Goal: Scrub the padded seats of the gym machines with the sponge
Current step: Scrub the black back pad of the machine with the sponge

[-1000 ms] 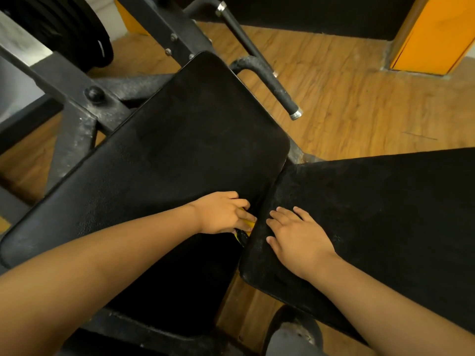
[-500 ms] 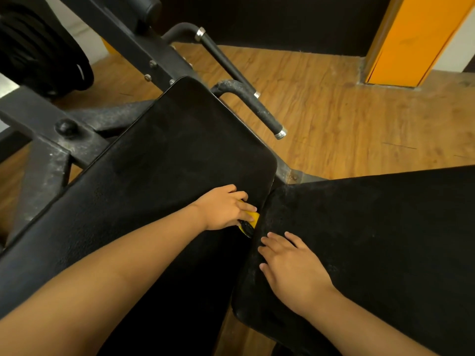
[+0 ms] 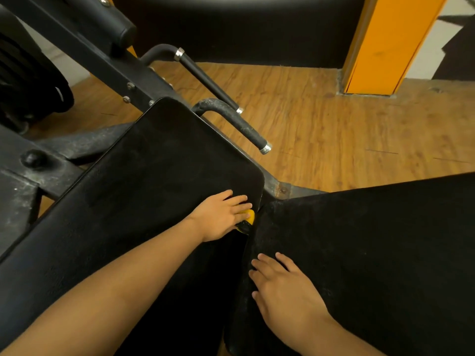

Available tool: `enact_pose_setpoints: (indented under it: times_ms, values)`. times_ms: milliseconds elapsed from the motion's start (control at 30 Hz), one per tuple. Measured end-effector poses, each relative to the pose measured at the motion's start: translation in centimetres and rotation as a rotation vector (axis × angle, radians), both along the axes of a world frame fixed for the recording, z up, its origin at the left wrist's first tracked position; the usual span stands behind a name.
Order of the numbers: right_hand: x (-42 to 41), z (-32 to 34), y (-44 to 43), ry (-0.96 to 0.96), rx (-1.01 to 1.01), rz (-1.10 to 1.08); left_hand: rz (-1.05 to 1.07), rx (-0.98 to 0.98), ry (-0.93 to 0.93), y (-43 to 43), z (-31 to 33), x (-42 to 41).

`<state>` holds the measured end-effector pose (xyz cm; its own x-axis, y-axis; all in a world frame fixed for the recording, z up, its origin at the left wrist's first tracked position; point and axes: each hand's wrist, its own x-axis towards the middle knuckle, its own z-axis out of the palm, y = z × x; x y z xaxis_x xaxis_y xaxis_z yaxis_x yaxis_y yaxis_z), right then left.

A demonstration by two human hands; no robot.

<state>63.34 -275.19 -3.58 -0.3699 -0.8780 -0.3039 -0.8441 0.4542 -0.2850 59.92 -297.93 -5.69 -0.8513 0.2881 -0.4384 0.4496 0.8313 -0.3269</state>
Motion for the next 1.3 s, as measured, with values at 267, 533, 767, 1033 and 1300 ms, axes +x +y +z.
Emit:
enact_pose_setpoints:
  times_ms: [267, 533, 767, 1033, 1300]
  values:
    - [0.1, 0.2, 0.1, 0.01, -0.012, -0.007, -0.034, 0.095, -0.089, -0.2, -0.4, 0.2]
    - [0.4, 0.4, 0.2, 0.017, -0.022, -0.026, -0.131, 0.108, -0.162, 0.1, 0.3, 2.7]
    - [0.4, 0.5, 0.1, 0.026, 0.003, -0.023, -0.195, -0.069, -0.171, 0.3, 0.5, 0.3]
    - [0.2, 0.5, 0.2, -0.006, 0.007, -0.019, -0.015, -0.103, -0.087, 0.5, 0.0, -5.3]
    - [0.1, 0.5, 0.2, -0.008, 0.01, -0.029, 0.071, -0.036, 0.001, 1.1, -0.7, -4.9]
